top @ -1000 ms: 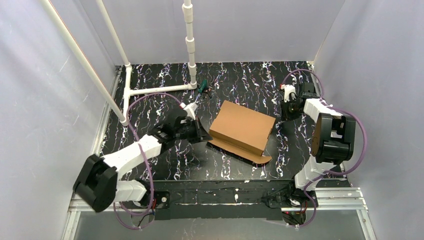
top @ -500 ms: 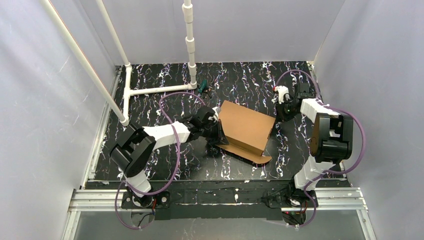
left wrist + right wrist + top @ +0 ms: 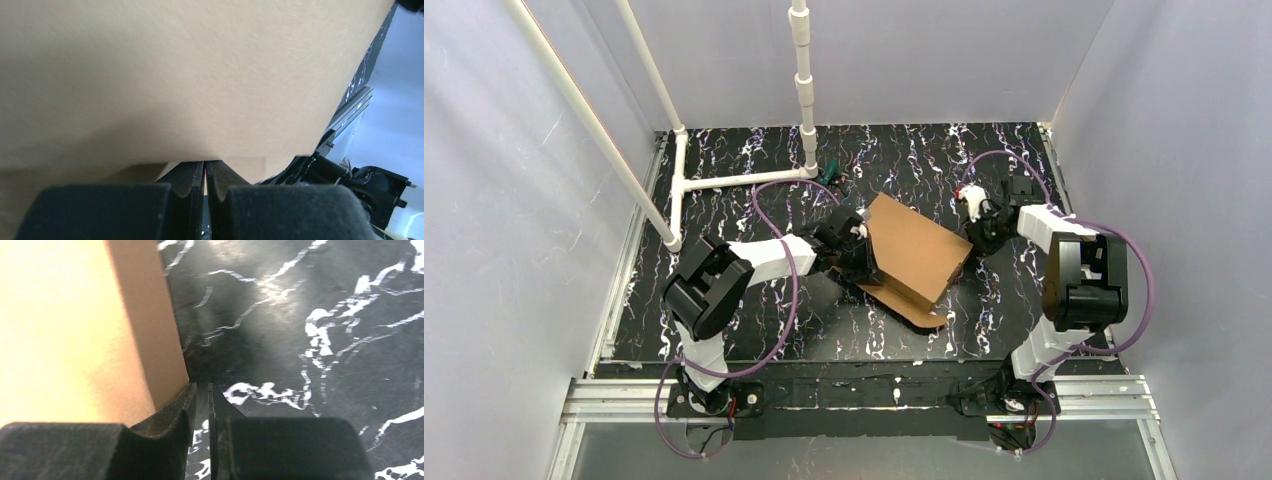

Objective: Fold the paper box

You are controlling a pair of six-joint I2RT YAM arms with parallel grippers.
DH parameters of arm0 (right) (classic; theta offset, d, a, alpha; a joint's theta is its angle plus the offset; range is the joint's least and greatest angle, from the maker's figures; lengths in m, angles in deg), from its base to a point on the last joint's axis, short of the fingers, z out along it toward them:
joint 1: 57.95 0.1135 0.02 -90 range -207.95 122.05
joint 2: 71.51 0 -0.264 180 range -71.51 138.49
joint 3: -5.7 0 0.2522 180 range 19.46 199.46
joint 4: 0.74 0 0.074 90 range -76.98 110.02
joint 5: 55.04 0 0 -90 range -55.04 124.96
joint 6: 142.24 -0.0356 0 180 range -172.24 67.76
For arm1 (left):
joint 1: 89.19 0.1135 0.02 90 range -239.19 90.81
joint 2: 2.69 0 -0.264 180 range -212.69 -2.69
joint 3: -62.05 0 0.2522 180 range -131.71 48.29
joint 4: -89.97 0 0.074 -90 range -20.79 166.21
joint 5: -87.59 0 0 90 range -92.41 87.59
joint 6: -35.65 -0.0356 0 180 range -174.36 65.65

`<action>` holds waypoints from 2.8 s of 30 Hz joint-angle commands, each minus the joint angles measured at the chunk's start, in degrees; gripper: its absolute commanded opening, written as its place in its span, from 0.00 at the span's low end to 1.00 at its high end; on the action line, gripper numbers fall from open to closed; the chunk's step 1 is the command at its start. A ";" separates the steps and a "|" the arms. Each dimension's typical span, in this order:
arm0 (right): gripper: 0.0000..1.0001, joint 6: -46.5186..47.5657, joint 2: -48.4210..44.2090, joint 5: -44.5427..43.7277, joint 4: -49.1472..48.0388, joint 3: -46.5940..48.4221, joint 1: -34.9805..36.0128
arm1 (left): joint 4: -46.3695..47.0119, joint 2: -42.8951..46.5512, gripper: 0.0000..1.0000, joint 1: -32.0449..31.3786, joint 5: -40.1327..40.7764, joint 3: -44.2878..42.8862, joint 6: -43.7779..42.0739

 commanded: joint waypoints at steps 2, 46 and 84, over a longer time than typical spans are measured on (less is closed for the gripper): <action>0.23 5.65 -6.24 5.98 5.12 -2.62 3.50 | -2.40 -0.42 0.00 1.30 2.35 -4.73 -2.95; 0.98 32.97 -27.25 26.27 16.08 -9.21 7.61 | -15.95 44.40 0.84 -8.54 1.14 19.20 -78.33; 0.98 28.14 -25.81 23.13 13.40 -10.58 7.52 | 21.99 21.36 0.57 -12.68 10.29 26.54 -78.95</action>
